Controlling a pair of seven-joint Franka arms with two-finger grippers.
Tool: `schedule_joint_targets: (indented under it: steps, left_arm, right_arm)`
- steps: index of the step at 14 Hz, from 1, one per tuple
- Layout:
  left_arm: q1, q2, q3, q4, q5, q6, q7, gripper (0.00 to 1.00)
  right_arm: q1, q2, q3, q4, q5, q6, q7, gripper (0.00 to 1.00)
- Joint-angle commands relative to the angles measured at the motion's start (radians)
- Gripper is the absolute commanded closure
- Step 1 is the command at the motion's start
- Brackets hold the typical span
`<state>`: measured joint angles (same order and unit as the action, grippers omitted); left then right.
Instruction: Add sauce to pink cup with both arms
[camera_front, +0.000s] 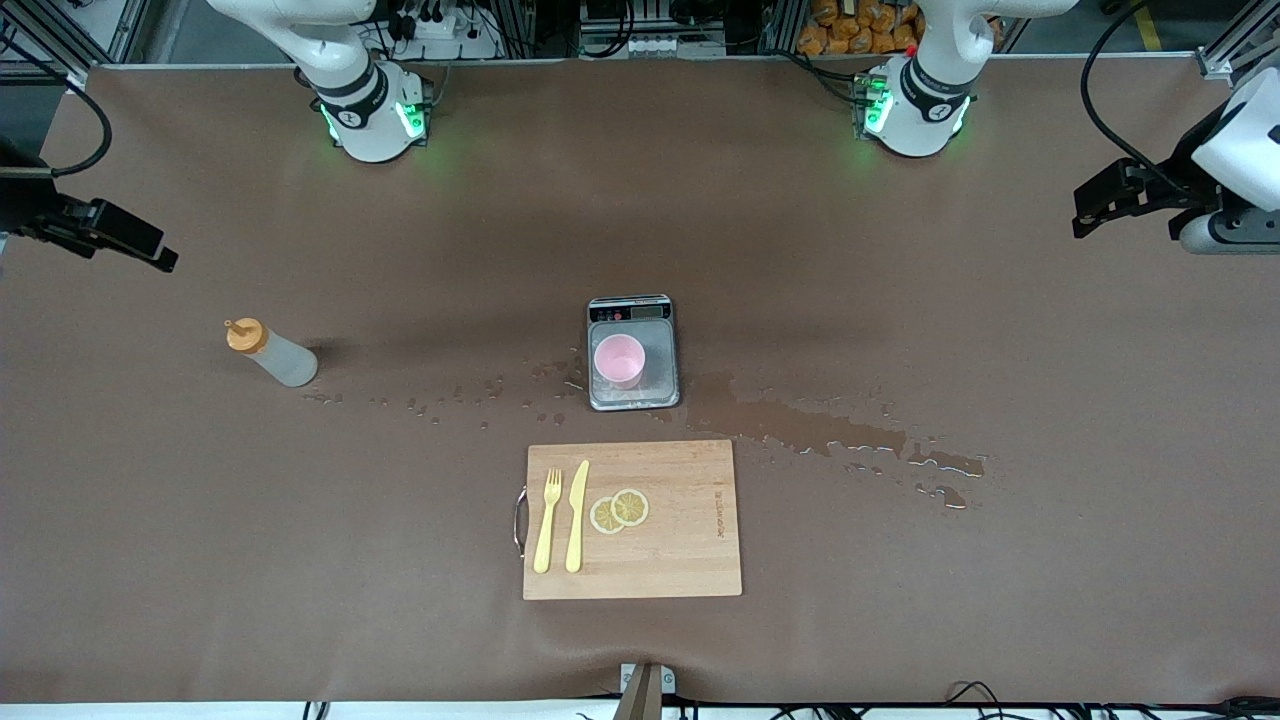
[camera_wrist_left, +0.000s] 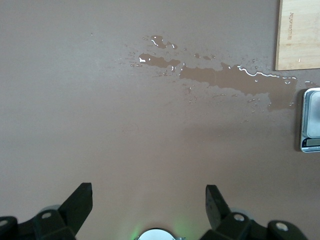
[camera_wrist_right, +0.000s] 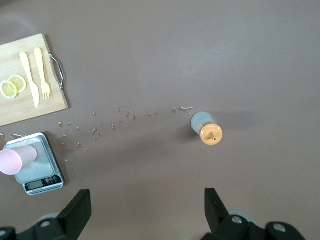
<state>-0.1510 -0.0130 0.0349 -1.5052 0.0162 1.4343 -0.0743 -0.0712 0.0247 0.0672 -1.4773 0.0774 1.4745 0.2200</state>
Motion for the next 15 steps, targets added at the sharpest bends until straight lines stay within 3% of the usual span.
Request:
schedule_joint_targets:
  steps: [1, 15]
  left_arm:
    - [0.001, -0.005, -0.003, 0.007, 0.005, 0.006, -0.019, 0.00]
    - [0.002, -0.007, -0.003, 0.005, 0.005, 0.005, -0.018, 0.00]
  right_arm:
    - [-0.010, -0.014, 0.011, -0.026, -0.019, 0.062, -0.025, 0.00]
    - [0.011, -0.012, 0.016, -0.031, -0.079, 0.079, -0.065, 0.00]
